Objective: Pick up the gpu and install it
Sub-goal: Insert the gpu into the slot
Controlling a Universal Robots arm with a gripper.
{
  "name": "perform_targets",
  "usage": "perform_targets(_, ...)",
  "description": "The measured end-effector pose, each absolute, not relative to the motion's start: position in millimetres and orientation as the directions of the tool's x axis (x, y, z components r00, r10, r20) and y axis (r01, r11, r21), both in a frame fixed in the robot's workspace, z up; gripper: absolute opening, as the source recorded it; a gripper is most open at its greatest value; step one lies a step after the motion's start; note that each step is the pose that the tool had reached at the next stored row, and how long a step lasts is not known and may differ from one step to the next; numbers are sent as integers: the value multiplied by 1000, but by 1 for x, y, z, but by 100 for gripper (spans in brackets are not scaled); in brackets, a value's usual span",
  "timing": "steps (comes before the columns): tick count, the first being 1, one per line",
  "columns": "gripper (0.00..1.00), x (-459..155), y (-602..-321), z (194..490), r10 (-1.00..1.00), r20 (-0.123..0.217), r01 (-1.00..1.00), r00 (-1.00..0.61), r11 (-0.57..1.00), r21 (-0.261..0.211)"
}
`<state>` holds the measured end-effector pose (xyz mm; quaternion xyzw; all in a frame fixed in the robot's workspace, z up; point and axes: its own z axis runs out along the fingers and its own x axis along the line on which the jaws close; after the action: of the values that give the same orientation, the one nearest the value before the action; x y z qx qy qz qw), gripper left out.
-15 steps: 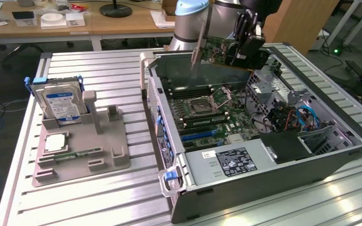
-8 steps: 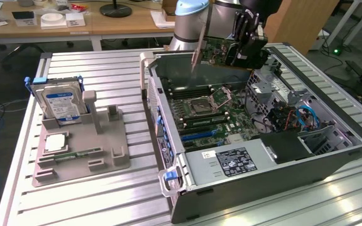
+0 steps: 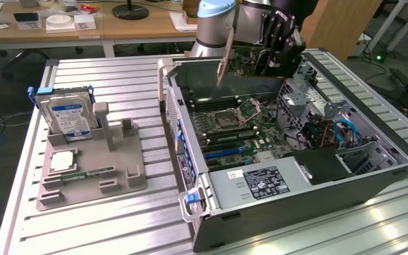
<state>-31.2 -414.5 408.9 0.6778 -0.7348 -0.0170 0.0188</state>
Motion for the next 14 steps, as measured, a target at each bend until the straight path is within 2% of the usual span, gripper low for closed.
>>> perform_targets(4,28,-31,-415,409,-999,5,-998,-32,32,46)
perform_targets(9,28,-31,-415,406,-1000,4,-1000,-18,18,18)
perform_targets(14,28,-32,-415,403,-1000,3,-1000,-16,17,17)
